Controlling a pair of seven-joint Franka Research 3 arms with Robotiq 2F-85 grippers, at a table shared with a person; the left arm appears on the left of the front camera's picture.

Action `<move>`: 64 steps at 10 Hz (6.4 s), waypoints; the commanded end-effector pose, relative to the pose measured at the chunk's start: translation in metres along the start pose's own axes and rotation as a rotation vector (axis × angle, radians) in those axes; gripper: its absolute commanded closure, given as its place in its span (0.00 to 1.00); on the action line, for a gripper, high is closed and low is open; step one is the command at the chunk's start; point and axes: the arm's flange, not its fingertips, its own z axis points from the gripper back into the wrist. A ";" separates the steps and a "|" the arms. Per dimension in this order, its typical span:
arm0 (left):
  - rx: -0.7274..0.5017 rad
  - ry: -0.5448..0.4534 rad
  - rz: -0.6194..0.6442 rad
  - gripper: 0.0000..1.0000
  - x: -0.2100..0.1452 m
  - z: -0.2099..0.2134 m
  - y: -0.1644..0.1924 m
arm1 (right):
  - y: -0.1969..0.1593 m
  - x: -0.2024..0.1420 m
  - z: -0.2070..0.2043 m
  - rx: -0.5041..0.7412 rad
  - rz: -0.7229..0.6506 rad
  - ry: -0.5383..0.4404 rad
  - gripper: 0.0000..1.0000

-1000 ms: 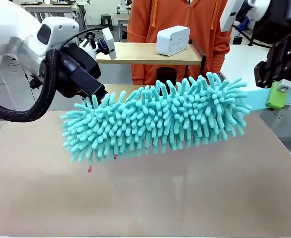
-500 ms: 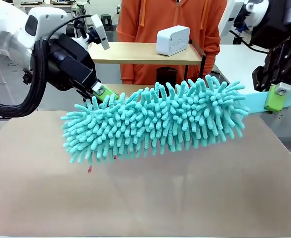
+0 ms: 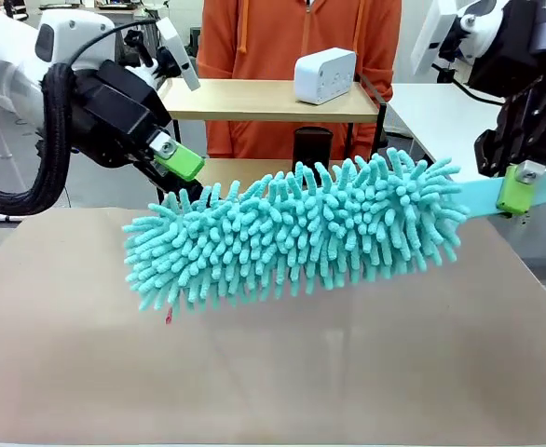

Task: Clean the shelf.
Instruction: Hand the Duster back to the human.

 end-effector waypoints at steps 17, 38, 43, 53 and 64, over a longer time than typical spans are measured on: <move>0.004 0.102 -0.080 1.00 -0.008 -0.025 -0.011 | -0.007 -0.006 0.001 -0.026 -0.009 -0.078 0.88; 0.107 -0.911 -0.095 1.00 -0.139 0.207 -0.029 | -0.233 -0.180 -0.026 0.275 -0.771 -1.207 0.00; 0.250 -1.206 0.549 1.00 -0.198 0.244 0.008 | -0.233 -0.180 -0.026 0.275 -0.771 -1.207 0.00; 0.313 -1.185 0.567 1.00 -0.205 0.270 0.024 | -0.233 -0.180 -0.026 0.275 -0.771 -1.207 0.00; 0.271 -1.083 0.562 0.00 -0.210 0.265 0.020 | -0.233 -0.180 -0.026 0.275 -0.771 -1.207 0.00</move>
